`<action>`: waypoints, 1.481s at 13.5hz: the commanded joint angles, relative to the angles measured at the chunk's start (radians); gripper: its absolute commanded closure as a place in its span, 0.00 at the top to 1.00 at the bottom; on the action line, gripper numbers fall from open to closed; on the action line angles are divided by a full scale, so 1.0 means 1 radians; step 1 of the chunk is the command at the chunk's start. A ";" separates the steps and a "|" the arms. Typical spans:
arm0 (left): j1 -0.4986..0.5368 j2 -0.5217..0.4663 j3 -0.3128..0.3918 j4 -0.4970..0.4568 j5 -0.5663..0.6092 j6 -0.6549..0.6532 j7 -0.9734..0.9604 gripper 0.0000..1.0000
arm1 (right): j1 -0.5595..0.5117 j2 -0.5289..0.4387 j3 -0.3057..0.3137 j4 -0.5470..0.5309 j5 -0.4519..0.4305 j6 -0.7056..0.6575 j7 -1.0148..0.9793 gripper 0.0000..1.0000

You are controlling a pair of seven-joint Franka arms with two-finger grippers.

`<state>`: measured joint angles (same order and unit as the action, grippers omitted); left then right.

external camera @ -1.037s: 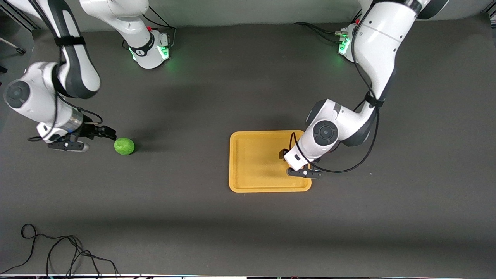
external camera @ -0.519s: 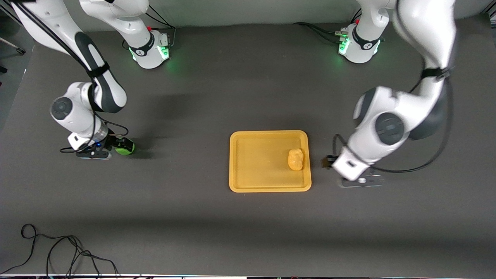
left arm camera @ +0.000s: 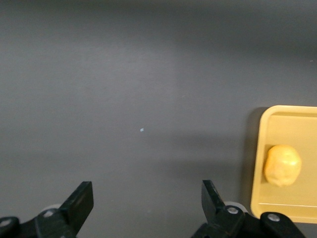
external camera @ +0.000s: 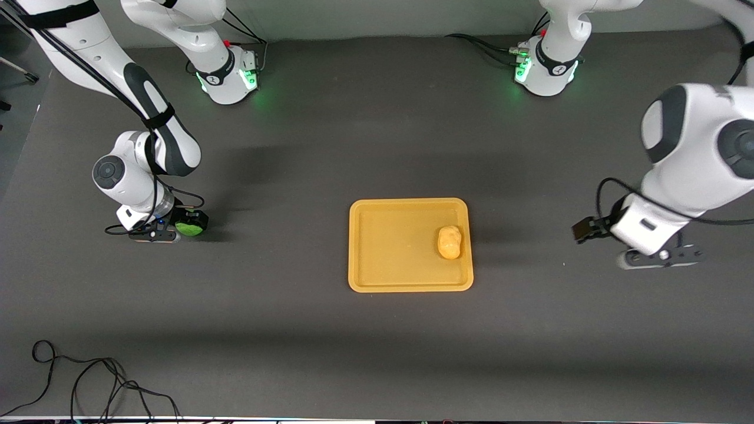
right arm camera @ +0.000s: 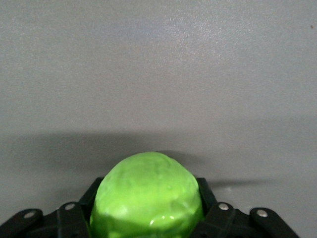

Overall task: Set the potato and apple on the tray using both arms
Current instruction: 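Grasp the green apple with the right gripper while the left gripper withdraws, then carry the green apple with the right gripper onto the tray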

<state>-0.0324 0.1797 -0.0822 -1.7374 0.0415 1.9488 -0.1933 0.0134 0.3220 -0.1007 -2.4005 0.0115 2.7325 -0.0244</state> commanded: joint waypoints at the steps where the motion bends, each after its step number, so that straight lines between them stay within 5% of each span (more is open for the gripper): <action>1: 0.060 -0.130 0.002 -0.117 0.009 0.007 0.124 0.96 | 0.007 -0.116 -0.004 0.053 0.015 -0.188 -0.025 0.47; 3: 0.068 -0.186 0.002 -0.187 0.012 0.054 0.133 0.98 | 0.007 -0.176 -0.004 0.169 0.015 -0.412 -0.022 0.47; 6: 0.068 -0.192 0.004 -0.174 0.012 0.053 0.159 0.99 | 0.008 -0.176 -0.001 0.447 0.015 -0.750 -0.011 0.47; 11: 0.069 -0.218 0.022 -0.182 -0.003 -0.007 0.241 0.99 | 0.208 -0.118 0.009 0.703 0.015 -0.890 0.220 0.47; 16: 0.065 -0.197 0.032 -0.053 -0.009 -0.165 0.190 0.99 | 0.459 0.205 0.010 1.166 0.116 -1.014 0.625 0.47; 20: 0.065 -0.114 0.032 0.093 -0.011 -0.241 0.184 0.99 | 0.659 0.438 0.015 1.429 0.116 -0.990 0.883 0.48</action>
<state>0.0359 0.0043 -0.0538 -1.7497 0.0375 1.7781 0.0024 0.5934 0.6103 -0.0712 -1.1711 0.1074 1.7755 0.7491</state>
